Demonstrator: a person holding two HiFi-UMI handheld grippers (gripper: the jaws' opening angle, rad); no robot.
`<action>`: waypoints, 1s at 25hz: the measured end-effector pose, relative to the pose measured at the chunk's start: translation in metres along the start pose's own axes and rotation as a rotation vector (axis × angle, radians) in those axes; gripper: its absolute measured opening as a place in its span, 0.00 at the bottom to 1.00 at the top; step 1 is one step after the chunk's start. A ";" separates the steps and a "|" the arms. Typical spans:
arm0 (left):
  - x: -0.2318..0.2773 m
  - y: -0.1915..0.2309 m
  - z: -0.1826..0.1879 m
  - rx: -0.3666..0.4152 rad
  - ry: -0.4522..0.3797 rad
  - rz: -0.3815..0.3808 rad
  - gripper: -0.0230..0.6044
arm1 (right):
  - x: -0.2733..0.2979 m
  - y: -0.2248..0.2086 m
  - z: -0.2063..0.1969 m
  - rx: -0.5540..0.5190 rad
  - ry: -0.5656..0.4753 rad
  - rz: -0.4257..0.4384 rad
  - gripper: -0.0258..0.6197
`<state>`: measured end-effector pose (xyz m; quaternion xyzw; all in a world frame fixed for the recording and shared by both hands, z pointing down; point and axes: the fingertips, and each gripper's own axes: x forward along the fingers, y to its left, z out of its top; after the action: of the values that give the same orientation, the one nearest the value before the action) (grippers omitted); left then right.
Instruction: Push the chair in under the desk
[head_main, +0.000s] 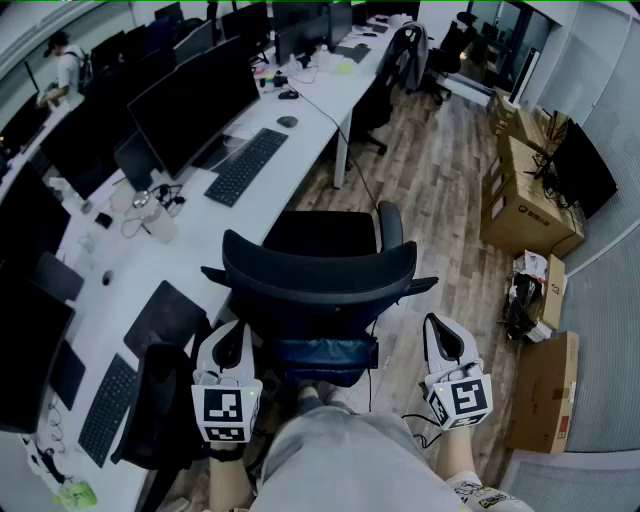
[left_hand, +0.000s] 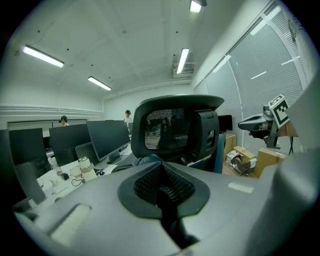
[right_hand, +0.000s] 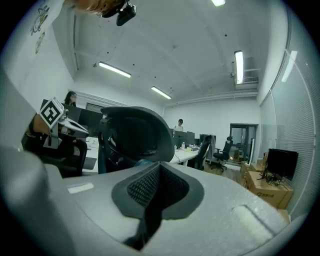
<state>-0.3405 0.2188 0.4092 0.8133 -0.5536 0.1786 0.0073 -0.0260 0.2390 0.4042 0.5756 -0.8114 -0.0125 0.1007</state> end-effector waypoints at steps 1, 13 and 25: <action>0.001 0.000 0.000 0.005 0.000 -0.003 0.05 | 0.000 0.000 -0.001 -0.001 0.001 -0.004 0.04; 0.013 0.015 0.012 0.169 0.007 0.013 0.13 | 0.008 -0.012 -0.010 -0.031 -0.001 0.026 0.05; 0.032 0.045 0.009 0.343 0.097 0.015 0.29 | 0.032 -0.026 -0.017 -0.125 0.037 0.096 0.24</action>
<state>-0.3686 0.1707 0.4019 0.7890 -0.5201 0.3094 -0.1061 -0.0091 0.2021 0.4226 0.5287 -0.8337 -0.0478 0.1520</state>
